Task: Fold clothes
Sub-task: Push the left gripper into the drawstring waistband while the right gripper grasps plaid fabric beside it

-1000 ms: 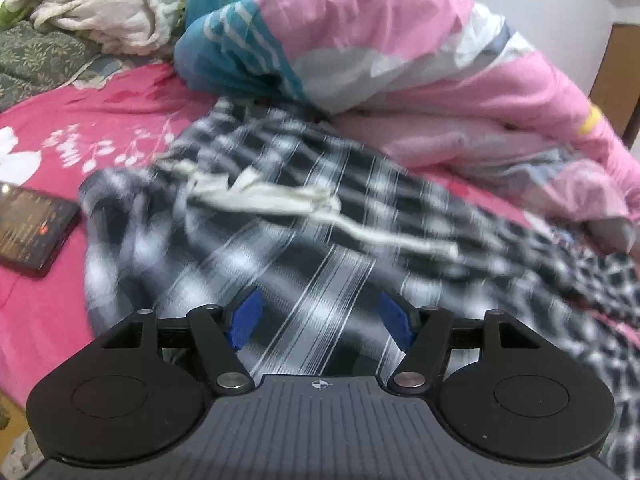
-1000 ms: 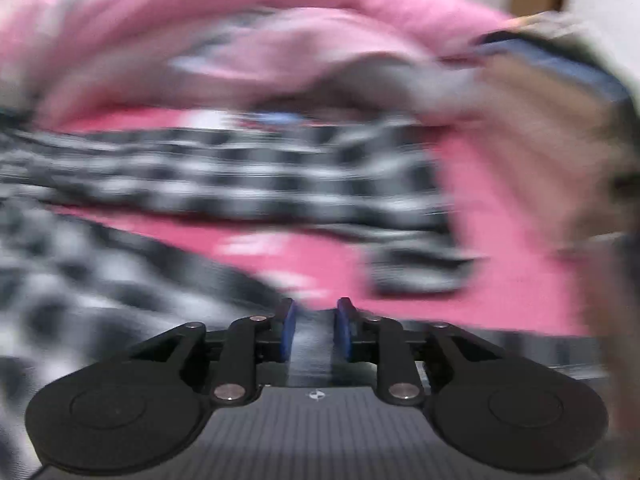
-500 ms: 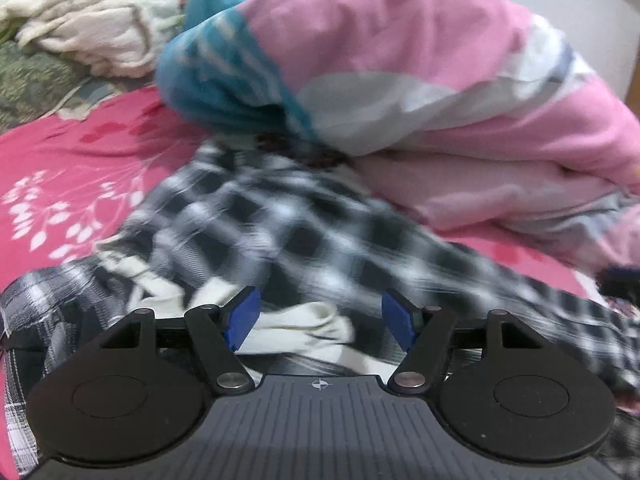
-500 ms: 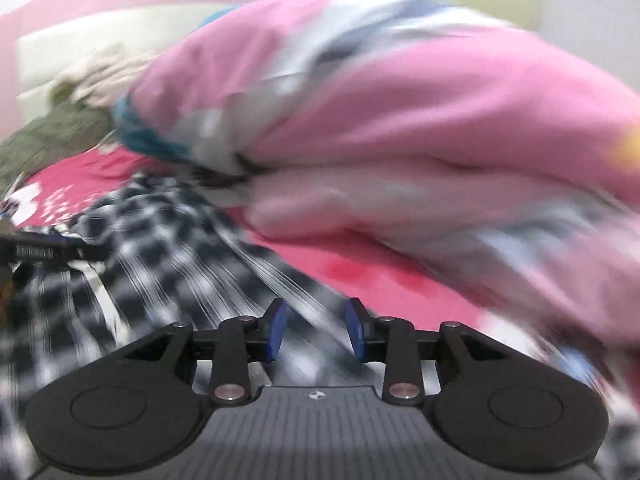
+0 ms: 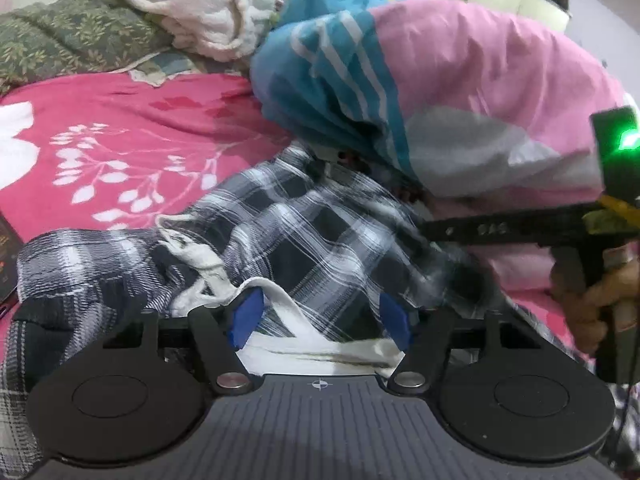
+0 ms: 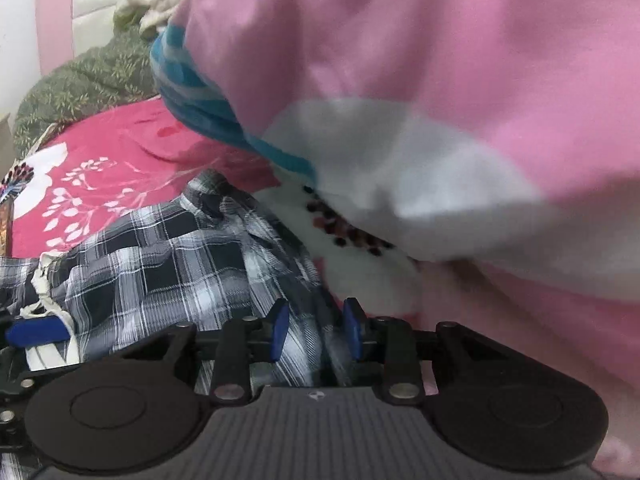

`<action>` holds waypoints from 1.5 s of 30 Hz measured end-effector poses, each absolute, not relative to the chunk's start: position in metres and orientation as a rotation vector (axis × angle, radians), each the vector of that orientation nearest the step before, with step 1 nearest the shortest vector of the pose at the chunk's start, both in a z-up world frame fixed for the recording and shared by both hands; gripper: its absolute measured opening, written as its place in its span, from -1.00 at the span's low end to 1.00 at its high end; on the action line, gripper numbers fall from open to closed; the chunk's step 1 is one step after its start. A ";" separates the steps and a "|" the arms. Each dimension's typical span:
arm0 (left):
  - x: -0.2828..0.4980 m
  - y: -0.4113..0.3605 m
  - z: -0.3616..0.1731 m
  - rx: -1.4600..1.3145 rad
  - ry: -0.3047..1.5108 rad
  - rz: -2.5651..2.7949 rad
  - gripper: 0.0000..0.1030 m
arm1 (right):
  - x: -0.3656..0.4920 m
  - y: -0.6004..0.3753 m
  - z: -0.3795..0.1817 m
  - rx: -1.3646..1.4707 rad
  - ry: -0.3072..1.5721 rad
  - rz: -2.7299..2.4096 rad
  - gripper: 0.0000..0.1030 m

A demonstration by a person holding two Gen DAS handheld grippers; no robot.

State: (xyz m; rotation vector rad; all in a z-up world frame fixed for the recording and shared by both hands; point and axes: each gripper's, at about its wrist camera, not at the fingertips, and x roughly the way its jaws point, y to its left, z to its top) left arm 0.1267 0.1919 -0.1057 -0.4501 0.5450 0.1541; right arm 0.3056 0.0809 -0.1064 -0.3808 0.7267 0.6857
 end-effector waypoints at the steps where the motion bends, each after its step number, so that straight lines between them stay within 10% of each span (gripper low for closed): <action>1: 0.127 0.194 -0.106 -0.467 0.537 0.163 0.24 | 0.307 0.085 -0.108 -0.387 0.732 0.683 -0.45; 8: 0.131 0.203 -0.105 -0.515 0.510 0.203 0.22 | 0.318 0.105 -0.117 -0.433 0.757 0.652 -0.92; 13: 0.133 0.207 -0.105 -0.531 0.503 0.219 0.22 | 0.319 0.101 -0.107 -0.390 0.743 0.685 -0.92; 17: 0.134 0.209 -0.105 -0.543 0.497 0.232 0.20 | 0.320 0.090 -0.097 -0.355 0.722 0.686 -0.45; 22: 0.133 0.212 -0.104 -0.541 0.485 0.255 0.17 | 0.329 0.084 -0.118 -0.415 0.794 0.639 -0.46; 27: 0.134 0.212 -0.104 -0.516 0.485 0.281 0.16 | 0.327 0.089 -0.126 -0.472 0.759 0.633 -0.92; 35: 0.136 0.210 -0.106 -0.479 0.497 0.306 0.12 | 0.333 0.101 -0.132 -0.551 0.608 0.503 -0.92; 45: 0.136 0.209 -0.107 -0.467 0.506 0.311 0.12 | 0.326 0.084 -0.115 -0.537 0.600 0.473 -0.35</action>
